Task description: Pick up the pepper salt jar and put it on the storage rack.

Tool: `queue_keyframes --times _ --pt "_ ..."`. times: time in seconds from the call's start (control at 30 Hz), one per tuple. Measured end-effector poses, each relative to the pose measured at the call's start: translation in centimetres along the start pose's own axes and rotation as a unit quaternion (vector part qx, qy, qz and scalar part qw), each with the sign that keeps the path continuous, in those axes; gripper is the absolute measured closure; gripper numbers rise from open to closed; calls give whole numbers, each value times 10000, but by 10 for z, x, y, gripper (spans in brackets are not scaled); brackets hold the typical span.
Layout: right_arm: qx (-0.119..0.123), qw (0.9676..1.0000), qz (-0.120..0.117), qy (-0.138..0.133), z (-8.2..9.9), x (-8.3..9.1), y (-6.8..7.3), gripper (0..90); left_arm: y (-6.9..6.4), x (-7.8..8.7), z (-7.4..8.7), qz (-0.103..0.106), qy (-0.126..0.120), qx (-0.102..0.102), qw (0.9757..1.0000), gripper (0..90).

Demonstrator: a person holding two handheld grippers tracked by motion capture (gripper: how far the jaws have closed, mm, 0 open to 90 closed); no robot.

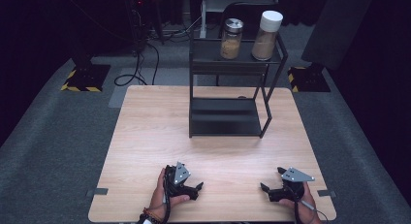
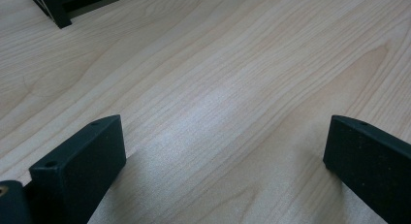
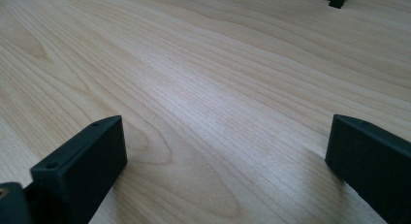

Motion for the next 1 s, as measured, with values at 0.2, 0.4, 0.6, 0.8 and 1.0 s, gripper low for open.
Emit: queue_keyframes --times 0.2,0.4,0.6,0.8,1.0 --pt "3 10000 1 1 0 0 0 11 0 0 0 0 1 -1 10000 13" --pt "5 10000 5 1 0 0 0 11 0 0 0 0 1 -1 10000 13" --pt "5 10000 13 6 0 0 0 9 0 0 0 -1 -1 -4 10000 14" --pt "3 10000 37 14 0 0 1 4 0 0 0 -3 0 -5 10000 14" --pt "24 10000 -28 23 -1 0 -1 2 -1 0 0 -23 -2 -8 10000 12"
Point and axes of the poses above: each handheld gripper's, and its own axes: x roughly backward along the jaws, z roughly out of its underside, y roughly to its left, the point moved 2 cm from there along -x, roughly forward along the jaws, and after that the axes turned 10 degrees about -z, right-handed, at the moved point
